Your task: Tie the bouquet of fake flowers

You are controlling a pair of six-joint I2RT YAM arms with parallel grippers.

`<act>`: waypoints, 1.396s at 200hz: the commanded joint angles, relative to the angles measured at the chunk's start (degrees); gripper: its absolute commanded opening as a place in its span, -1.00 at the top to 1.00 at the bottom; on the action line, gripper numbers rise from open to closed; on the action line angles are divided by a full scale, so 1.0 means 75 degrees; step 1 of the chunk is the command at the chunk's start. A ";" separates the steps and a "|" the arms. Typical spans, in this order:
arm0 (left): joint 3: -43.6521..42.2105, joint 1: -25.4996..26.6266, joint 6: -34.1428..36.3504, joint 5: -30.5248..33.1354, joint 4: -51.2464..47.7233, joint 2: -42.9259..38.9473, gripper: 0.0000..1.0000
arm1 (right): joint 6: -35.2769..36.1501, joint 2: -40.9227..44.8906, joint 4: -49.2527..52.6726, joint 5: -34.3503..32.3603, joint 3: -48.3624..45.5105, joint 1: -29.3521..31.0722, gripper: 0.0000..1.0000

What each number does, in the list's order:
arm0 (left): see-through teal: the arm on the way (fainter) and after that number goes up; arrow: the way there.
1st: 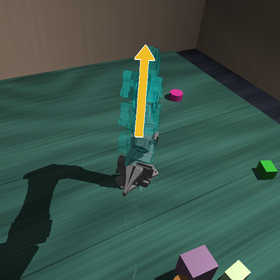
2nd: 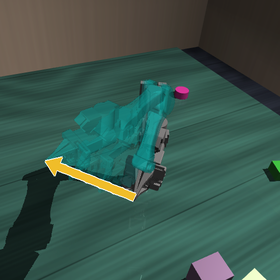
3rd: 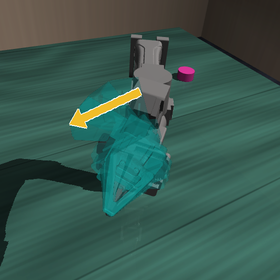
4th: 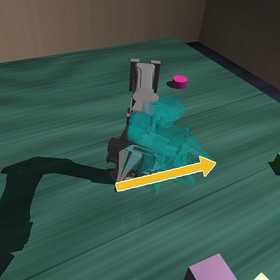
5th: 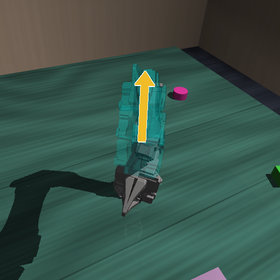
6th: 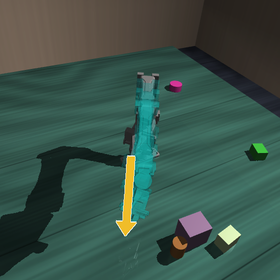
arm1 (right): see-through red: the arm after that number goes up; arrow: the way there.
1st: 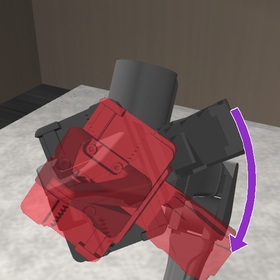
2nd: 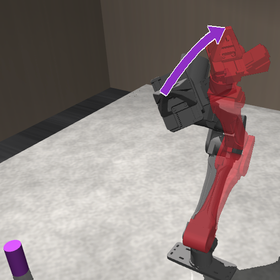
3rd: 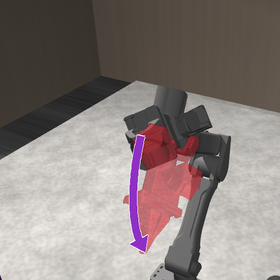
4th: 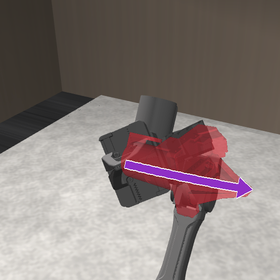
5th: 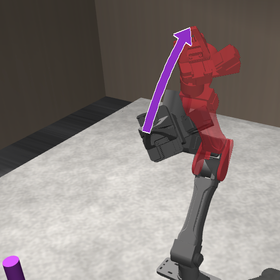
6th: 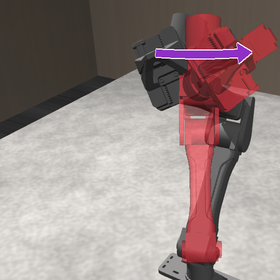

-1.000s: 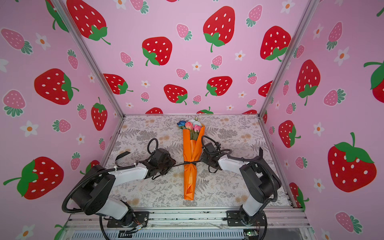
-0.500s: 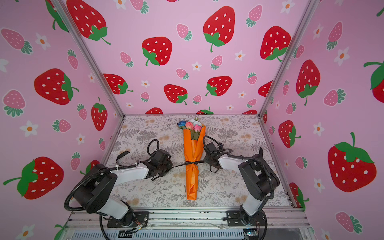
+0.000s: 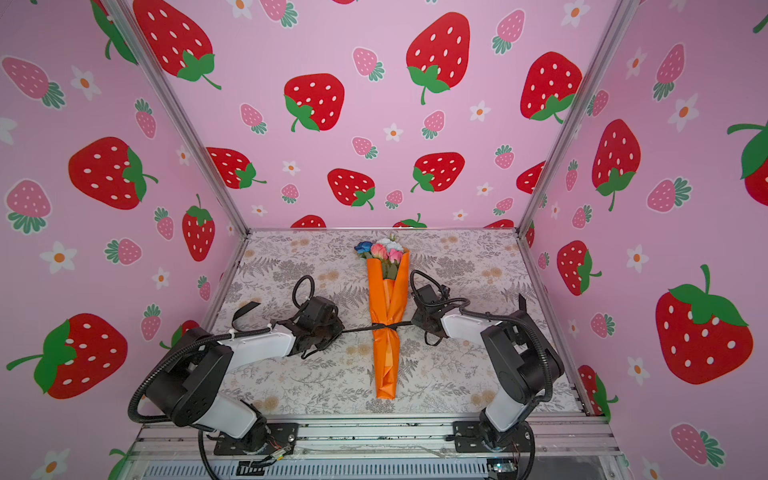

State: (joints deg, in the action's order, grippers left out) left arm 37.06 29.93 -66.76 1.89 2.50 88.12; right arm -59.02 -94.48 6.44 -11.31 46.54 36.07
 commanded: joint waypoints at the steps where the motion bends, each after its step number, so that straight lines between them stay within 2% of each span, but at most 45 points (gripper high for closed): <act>1: 0.0028 -0.0288 0.0533 0.0907 -0.0661 -0.0202 1.00 | 0.0620 0.0193 0.0320 -0.0483 -0.0115 -0.0288 1.00; 19: 0.0220 -0.0254 0.0820 0.0517 -0.0395 -0.0310 1.00 | 0.1006 0.0234 0.0010 0.0000 0.0011 -0.0136 0.99; 36: 0.0501 -0.0181 0.0999 0.0149 -0.0429 -0.0453 1.00 | 0.1251 0.0322 0.0015 0.0117 0.0240 0.0089 0.65; 42: 0.0575 -0.0129 0.1042 0.0058 -0.0434 -0.0514 1.00 | 0.1344 0.0378 0.0031 0.0142 0.0316 0.0170 0.44; 49: 0.0663 -0.0074 0.1093 -0.0056 -0.0431 -0.0593 1.00 | 0.1472 0.0485 0.0042 0.0179 0.0381 0.0264 0.28; 72: 0.0952 0.0116 0.1328 -0.0300 -0.0475 -0.0794 1.00 | 0.1895 0.0988 0.0093 0.0192 0.0509 0.0521 0.00; 108: 0.1330 0.0308 0.1670 -0.0618 -0.0508 -0.0921 1.00 | 0.2929 0.2043 -0.0476 0.0348 0.0162 0.0843 -0.02; 147: 0.1615 0.0321 0.1311 -0.0869 -0.0609 -0.0875 1.00 | 0.4167 0.2717 -0.1718 0.0300 -0.0488 0.1606 0.03; 172: 0.1751 0.0298 0.0960 -0.1066 -0.0700 -0.0772 1.00 | 0.4567 0.2258 -0.2199 -0.0282 -0.0411 0.2519 0.16; 205: 0.1853 0.0289 0.0715 -0.1563 -0.0606 -0.0618 1.00 | 0.4946 0.1289 -0.2848 -0.1070 -0.0022 0.3559 0.19; 279: 0.1898 0.0298 0.0710 -0.1837 -0.0647 -0.0766 1.00 | 0.4812 0.0097 -0.4091 -0.0738 0.0251 0.3768 -0.02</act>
State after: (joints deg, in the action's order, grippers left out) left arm 48.97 32.18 -60.75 -10.70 -1.52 83.11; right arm -22.70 -91.90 -19.20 -16.62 46.78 64.34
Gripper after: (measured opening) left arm 0.043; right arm 0.499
